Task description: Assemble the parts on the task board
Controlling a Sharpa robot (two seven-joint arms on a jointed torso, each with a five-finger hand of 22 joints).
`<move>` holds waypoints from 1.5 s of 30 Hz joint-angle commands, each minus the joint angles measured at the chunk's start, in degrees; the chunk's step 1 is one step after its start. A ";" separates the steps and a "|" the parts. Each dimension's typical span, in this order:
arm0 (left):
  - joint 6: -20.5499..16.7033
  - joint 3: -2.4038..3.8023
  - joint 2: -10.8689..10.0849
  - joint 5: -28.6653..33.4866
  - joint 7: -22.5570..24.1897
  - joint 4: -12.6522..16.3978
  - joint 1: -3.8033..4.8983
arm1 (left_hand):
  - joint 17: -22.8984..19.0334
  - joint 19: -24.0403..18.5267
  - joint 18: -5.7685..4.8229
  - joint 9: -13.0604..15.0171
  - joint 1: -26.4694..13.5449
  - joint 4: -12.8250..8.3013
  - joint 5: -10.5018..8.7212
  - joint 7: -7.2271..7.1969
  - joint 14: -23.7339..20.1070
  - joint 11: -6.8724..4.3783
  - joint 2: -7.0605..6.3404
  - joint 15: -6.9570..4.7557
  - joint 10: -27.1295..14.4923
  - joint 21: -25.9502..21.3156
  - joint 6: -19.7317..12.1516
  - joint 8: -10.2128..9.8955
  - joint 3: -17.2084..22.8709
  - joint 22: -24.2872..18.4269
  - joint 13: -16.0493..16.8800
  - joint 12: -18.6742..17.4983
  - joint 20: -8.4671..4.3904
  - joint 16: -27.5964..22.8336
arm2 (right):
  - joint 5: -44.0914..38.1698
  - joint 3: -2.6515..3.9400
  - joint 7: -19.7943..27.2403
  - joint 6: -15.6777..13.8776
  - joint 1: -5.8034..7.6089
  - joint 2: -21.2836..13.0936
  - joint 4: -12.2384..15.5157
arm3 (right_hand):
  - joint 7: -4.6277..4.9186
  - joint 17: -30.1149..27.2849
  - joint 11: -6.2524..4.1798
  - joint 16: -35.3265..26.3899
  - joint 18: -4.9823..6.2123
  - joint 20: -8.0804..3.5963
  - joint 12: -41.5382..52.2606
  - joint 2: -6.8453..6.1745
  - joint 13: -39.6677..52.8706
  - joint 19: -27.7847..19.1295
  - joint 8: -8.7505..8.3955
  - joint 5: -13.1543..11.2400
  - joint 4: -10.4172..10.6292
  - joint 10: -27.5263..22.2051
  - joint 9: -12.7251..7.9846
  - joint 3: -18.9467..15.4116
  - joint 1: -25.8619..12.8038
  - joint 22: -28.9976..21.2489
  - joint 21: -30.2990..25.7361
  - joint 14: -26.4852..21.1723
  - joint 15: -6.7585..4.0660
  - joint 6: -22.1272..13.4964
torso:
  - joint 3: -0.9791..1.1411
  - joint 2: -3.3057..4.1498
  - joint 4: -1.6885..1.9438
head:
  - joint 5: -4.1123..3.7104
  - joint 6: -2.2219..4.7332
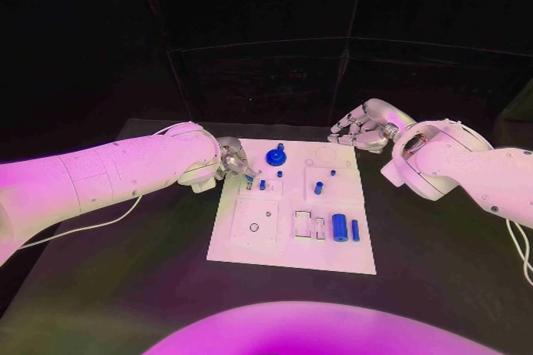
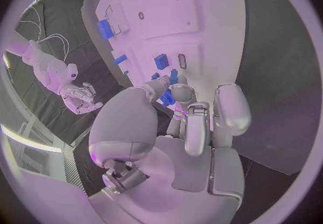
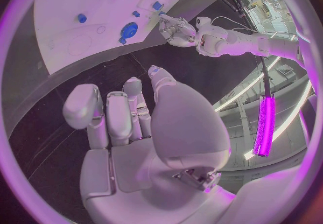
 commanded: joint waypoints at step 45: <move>3.55 -0.49 0.18 -2.46 -2.09 0.30 -0.56 | 15.09 0.50 -0.07 0.23 -0.63 -4.89 0.09 -0.34 6.05 -0.09 0.38 -0.41 0.55 0.32 0.49 0.54 5.73 0.17 0.41 0.62 -0.22 0.36 | -0.32 0.03 0.49 0.12 0.10 0.11 0.13 | -0.11 -0.02 -0.04 -0.30 0.96 -0.20 0.11 0.15 0.01 0.13 0.17 0.38 0.38 -0.11 0.07 -0.14 -0.04 -0.07 -0.33 1.54 -0.40 -0.02 | -0.01 0.02 -0.05 | 0.15 -0.25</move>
